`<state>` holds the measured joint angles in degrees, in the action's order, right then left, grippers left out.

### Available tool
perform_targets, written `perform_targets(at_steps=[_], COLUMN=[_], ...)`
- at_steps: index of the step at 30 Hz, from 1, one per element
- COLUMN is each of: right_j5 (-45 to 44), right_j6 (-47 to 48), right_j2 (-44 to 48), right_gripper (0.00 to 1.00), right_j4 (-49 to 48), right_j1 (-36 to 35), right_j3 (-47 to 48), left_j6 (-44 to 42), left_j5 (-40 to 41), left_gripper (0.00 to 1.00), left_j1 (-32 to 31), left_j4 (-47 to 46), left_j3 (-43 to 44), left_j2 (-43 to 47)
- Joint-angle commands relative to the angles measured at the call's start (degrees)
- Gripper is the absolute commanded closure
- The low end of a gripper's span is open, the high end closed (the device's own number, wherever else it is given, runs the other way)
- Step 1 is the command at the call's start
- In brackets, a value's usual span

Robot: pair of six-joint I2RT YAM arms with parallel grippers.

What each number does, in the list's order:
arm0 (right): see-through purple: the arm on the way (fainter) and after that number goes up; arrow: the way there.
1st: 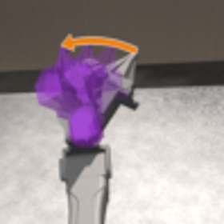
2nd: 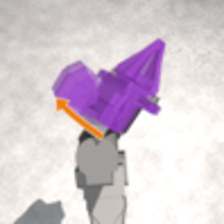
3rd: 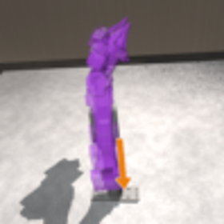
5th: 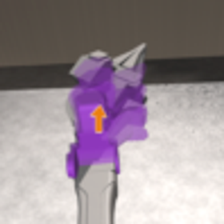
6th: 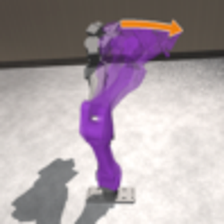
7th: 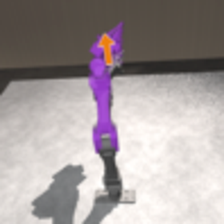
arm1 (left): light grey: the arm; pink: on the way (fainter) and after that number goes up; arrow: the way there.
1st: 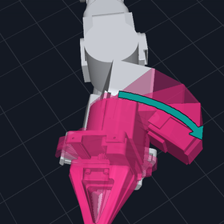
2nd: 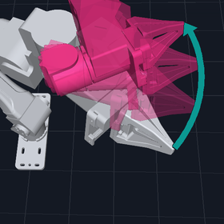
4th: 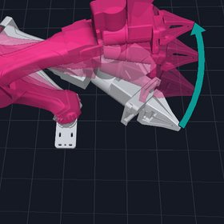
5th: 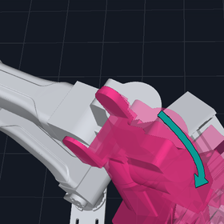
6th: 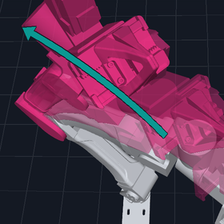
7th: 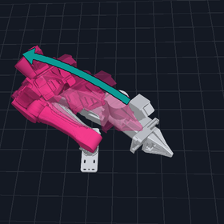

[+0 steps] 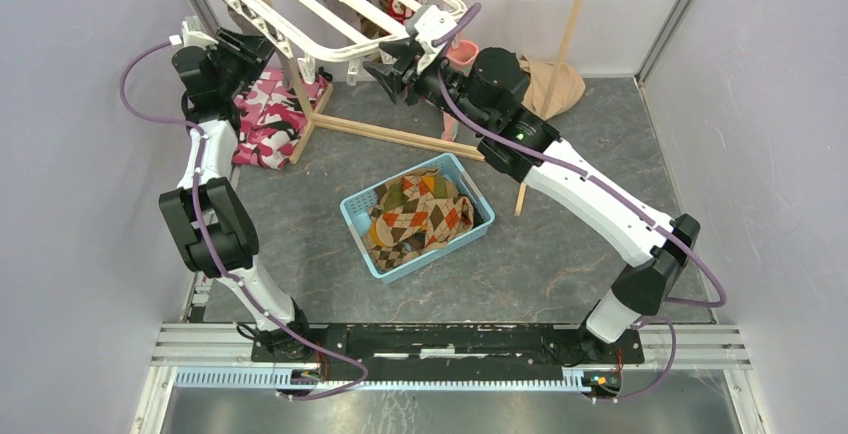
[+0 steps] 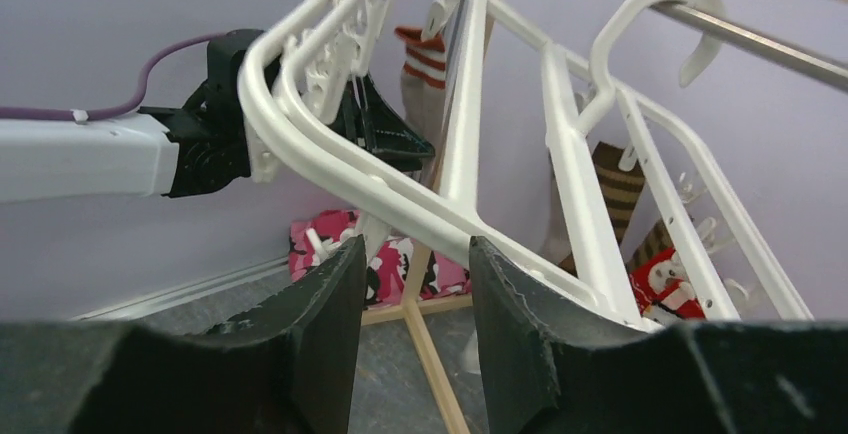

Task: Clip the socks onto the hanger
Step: Rotate the hanger at the clothesline.

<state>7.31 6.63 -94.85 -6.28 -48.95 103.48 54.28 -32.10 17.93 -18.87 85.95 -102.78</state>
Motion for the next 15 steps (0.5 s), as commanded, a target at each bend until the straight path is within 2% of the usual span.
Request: perform_targets(at_steps=[1, 8, 15], right_j5=[0.0, -0.5, -0.5], right_j6=[2.8, 3.8, 3.7], right_j2=[4.2, 7.1, 11.3], right_gripper=[0.51, 0.49, 0.38], right_j4=[-1.5, 0.0, 0.1], right_j1=[0.2, 0.4, 1.8], right_j3=[-0.4, -2.8, -7.1], left_j6=[3.8, 3.2, 0.2], left_j5=[-2.7, -6.1, -8.3], left_gripper=[0.49, 0.42, 0.29], left_j1=[0.3, 0.4, 0.4], left_j4=[-4.9, -4.9, -4.3], left_j3=[-0.9, -7.2, -22.0], left_j2=[1.5, 8.2, 21.2])
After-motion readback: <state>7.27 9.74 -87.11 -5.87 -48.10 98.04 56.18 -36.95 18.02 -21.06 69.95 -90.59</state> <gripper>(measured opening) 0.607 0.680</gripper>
